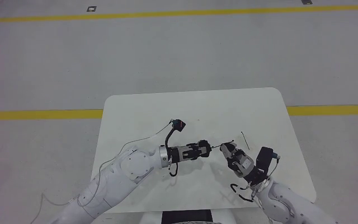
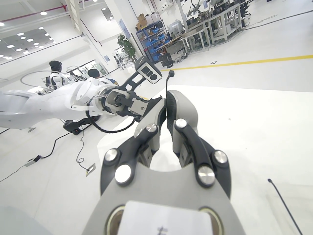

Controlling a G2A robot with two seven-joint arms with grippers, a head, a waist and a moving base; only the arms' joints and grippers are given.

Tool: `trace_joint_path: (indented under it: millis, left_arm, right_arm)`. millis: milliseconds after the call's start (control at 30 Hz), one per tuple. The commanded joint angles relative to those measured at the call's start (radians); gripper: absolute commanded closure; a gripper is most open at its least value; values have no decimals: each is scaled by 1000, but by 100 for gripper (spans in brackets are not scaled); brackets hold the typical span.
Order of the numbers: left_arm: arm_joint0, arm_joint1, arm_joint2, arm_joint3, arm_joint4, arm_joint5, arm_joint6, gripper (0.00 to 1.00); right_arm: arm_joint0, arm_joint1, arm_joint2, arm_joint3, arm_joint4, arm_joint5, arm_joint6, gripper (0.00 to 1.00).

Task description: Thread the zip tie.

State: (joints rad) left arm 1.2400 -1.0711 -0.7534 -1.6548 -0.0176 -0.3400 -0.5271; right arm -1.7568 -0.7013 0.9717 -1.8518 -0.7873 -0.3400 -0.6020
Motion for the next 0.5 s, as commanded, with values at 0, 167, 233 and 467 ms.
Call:
trace_joint_path:
  millis: [0, 167, 233, 467]
  left_arm:
    - [0, 0, 0, 0, 0, 0, 0, 100]
    - [0, 0, 0, 0, 0, 0, 0, 100]
    - [0, 0, 0, 0, 0, 0, 0, 100]
    - [0, 0, 0, 0, 0, 0, 0, 100]
  right_arm:
    - [2, 0, -2, 1, -1, 0, 1, 100]
    - [10, -1, -9, 7, 3, 0, -1, 100]
    - [10, -1, -8, 7, 3, 0, -8, 100]
    - [6, 1, -2, 7, 0, 0, -24, 100]
